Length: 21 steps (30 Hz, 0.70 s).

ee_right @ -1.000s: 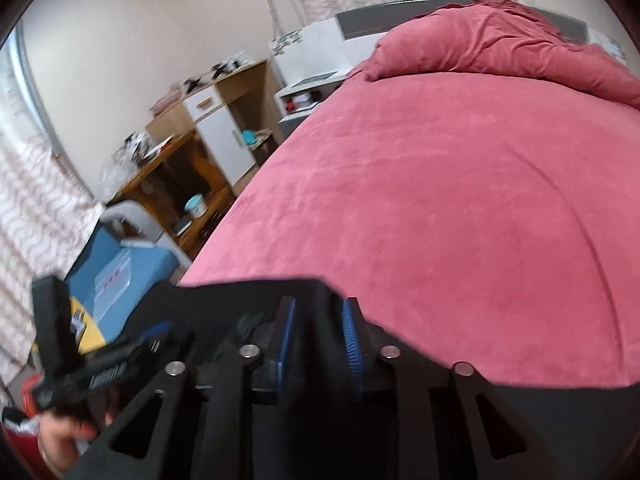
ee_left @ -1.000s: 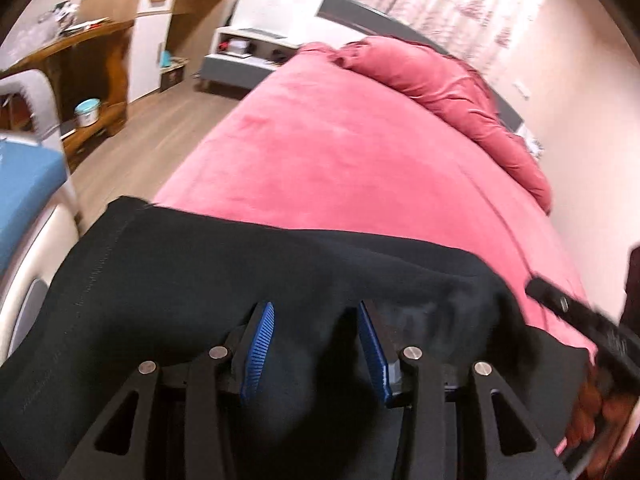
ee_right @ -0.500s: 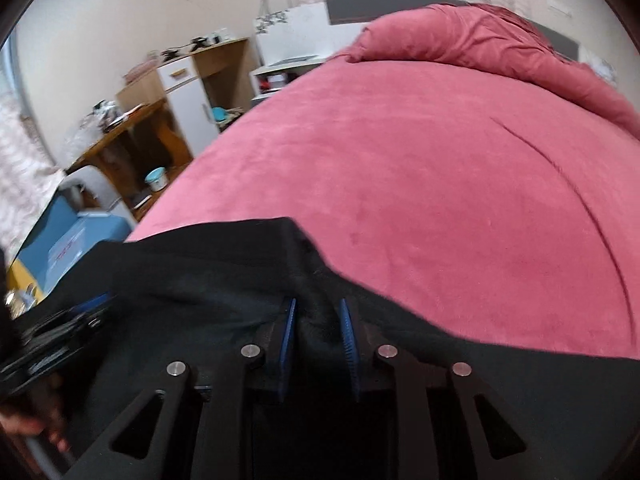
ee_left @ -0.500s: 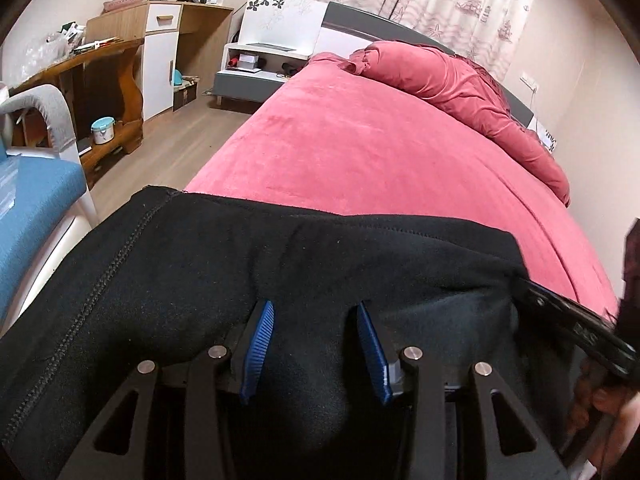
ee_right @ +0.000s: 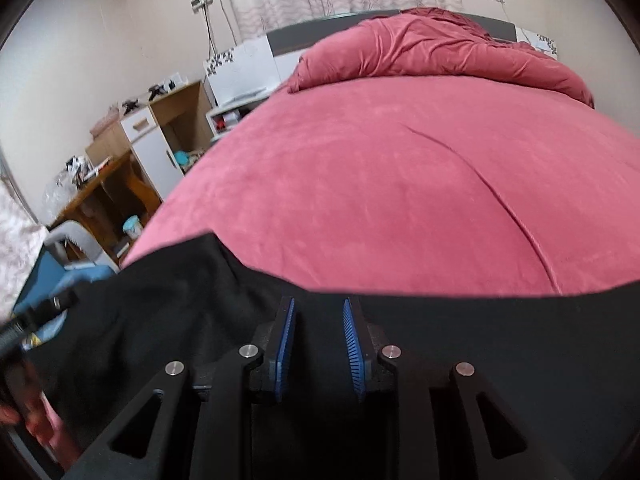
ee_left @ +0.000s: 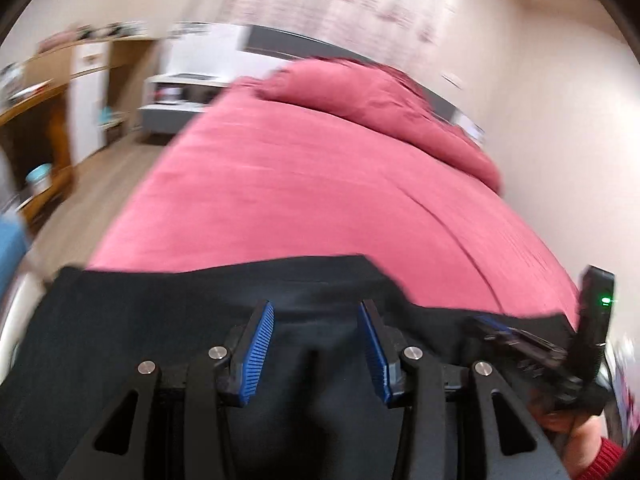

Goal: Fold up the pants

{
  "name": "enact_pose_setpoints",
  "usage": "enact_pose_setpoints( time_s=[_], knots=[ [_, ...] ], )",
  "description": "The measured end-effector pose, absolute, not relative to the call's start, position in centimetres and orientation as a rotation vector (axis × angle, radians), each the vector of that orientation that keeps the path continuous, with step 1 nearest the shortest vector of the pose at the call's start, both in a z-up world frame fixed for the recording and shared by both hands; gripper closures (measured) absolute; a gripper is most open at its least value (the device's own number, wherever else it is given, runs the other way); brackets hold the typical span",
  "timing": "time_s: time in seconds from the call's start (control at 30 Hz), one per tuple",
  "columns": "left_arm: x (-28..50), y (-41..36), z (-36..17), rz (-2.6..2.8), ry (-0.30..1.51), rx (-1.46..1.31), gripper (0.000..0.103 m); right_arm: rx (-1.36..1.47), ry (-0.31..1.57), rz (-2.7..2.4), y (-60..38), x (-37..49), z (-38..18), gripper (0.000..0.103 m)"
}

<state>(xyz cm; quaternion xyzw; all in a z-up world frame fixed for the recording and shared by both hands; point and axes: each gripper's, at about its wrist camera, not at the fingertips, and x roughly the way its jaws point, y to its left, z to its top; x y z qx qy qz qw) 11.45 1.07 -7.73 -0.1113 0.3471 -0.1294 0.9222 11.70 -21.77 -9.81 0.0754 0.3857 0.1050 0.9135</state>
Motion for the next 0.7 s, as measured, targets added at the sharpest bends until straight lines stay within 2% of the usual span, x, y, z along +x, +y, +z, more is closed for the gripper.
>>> enact_pose_setpoints(
  time_s=[0.1, 0.27, 0.47, 0.53, 0.7],
  knots=[
    [14.1, -2.3, -8.9, -0.338, 0.783, -0.203, 0.058, 0.111, 0.799, 0.212, -21.2, 12.0, -10.6, 0.079],
    [18.2, -3.3, -12.1, -0.253, 0.866, -0.208, 0.059, 0.047, 0.811, 0.136, -20.9, 13.4, -11.6, 0.082],
    [16.8, -1.9, -14.1, -0.247, 0.786, -0.271, 0.063, 0.124, 0.770, 0.087, -22.6, 12.3, -13.5, 0.096],
    [16.9, -1.1, -14.4, -0.250, 0.781, -0.314, 0.066, 0.136, 0.755, 0.078, -22.8, 12.1, -13.6, 0.097],
    [17.5, -0.8, -14.0, -0.277, 0.804, -0.350, 0.066, 0.161, 0.757, 0.097, -23.3, 12.3, -13.5, 0.097]
  ],
)
